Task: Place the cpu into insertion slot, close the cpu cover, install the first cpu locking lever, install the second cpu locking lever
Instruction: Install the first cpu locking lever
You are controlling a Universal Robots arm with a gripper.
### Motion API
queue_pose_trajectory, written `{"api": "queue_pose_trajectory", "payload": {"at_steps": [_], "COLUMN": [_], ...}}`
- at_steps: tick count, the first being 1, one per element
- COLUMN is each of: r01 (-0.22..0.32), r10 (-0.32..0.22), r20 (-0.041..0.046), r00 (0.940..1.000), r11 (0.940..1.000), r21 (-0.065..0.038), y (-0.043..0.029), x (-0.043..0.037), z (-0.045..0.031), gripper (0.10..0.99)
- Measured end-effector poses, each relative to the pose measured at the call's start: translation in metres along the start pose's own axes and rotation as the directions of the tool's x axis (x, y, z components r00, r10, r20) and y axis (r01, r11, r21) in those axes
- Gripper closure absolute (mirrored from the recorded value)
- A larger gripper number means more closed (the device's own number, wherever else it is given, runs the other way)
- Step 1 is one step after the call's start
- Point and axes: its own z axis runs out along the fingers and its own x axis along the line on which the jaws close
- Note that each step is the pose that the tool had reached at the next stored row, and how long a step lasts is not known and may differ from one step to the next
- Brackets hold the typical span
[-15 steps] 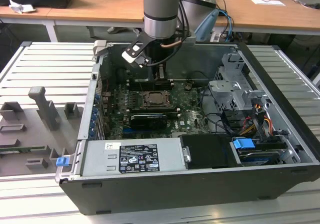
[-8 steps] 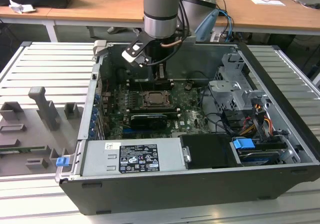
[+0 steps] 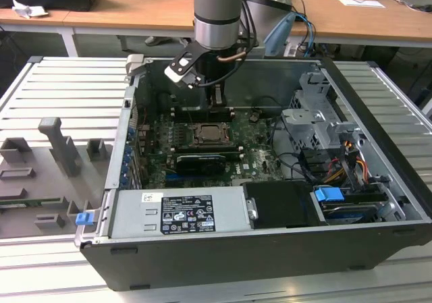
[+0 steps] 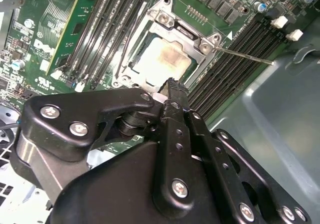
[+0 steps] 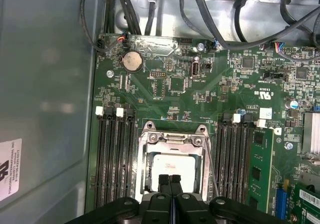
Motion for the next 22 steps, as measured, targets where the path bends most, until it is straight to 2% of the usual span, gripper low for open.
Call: {"api": "queue_pose_trajectory", "payload": {"at_steps": [6, 17, 18, 22], "r01": [0.000, 0.000, 0.001, 0.097], "r10": [0.000, 0.000, -0.001, -0.097], "r20": [0.0009, 0.0020, 0.0017, -0.0014], "r00": [1.0000, 1.0000, 1.0000, 0.9952], "r11": [1.0000, 1.0000, 1.0000, 0.9952], "r21": [0.000, 0.000, 0.000, 0.002], "y": [0.0002, 0.0010, 0.0011, 0.0010], "x": [0.0001, 0.0005, 0.0005, 0.0005], "z": [-0.0054, -0.0308, -0.0307, -0.0307], "gripper": [0.980, 0.980, 0.980, 0.980]}}
